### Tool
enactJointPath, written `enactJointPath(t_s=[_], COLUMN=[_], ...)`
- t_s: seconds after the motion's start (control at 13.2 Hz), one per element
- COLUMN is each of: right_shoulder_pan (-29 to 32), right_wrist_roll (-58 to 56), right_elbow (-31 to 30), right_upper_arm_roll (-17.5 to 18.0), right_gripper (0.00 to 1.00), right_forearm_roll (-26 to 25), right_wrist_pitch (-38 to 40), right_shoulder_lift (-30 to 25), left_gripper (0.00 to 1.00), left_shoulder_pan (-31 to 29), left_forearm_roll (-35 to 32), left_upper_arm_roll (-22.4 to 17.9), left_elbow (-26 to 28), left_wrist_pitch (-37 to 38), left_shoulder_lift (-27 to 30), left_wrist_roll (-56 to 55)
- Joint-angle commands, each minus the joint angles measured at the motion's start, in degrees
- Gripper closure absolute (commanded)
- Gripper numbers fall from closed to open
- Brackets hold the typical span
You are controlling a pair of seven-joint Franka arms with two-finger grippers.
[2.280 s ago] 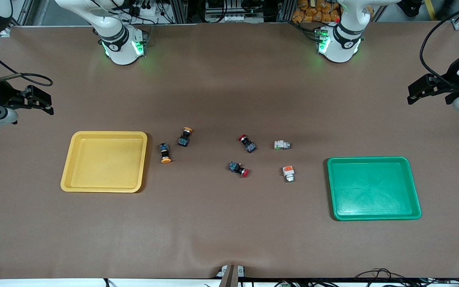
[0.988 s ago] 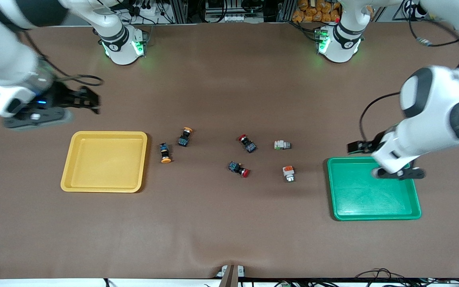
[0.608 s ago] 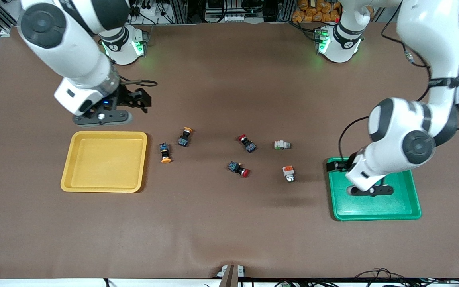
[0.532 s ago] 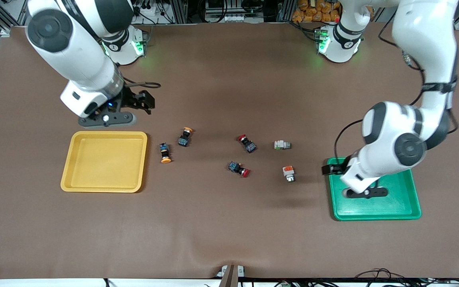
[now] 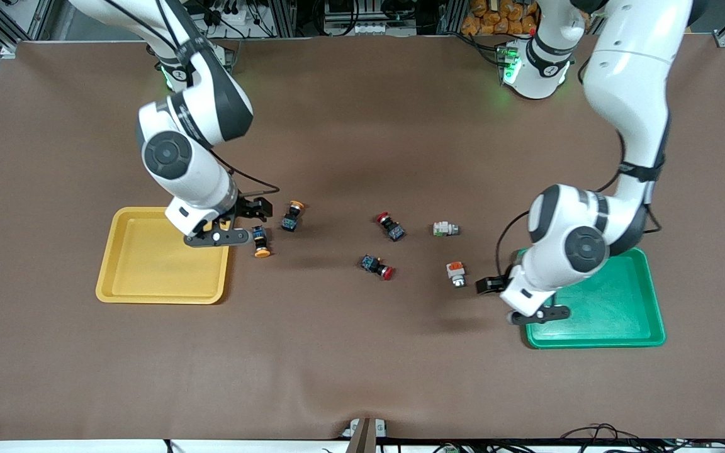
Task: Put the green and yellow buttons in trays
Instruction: 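Close both grippers on the green-capped and yellow-capped buttons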
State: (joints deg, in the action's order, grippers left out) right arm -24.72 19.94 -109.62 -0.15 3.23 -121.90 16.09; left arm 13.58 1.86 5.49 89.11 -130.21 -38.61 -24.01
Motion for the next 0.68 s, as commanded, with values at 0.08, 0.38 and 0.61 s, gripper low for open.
enactJointPath(t_s=[0.08, 0.38, 0.61], right_shoulder_pan=[-0.85, -1.38, -1.73], right_wrist_roll=[0.53, 0.45, 0.45], right_elbow=[-2.44, -4.63, -5.68], right_upper_arm_roll=[-0.47, -0.38, -0.47], right_gripper=[0.00, 0.00, 0.00], right_forearm_roll=[0.72, 0.72, 0.72], right_wrist_pitch=[-6.75, -13.52, -14.24], right_shoulder_lift=[2.36, 4.74, 4.92], left_gripper=[0.00, 0.00, 0.00], left_shoulder_pan=[3.02, 6.02, 6.02], left_forearm_roll=[0.60, 0.68, 0.69], left_upper_arm_roll=[-0.40, -0.40, -0.40], left_elbow=[-1.74, -1.66, -0.96], left_wrist_pitch=[-3.55, -5.06, -5.06], left_shoulder_lift=[-1.90, -2.88, -3.23], left_wrist_roll=[-2.26, -5.51, -6.13])
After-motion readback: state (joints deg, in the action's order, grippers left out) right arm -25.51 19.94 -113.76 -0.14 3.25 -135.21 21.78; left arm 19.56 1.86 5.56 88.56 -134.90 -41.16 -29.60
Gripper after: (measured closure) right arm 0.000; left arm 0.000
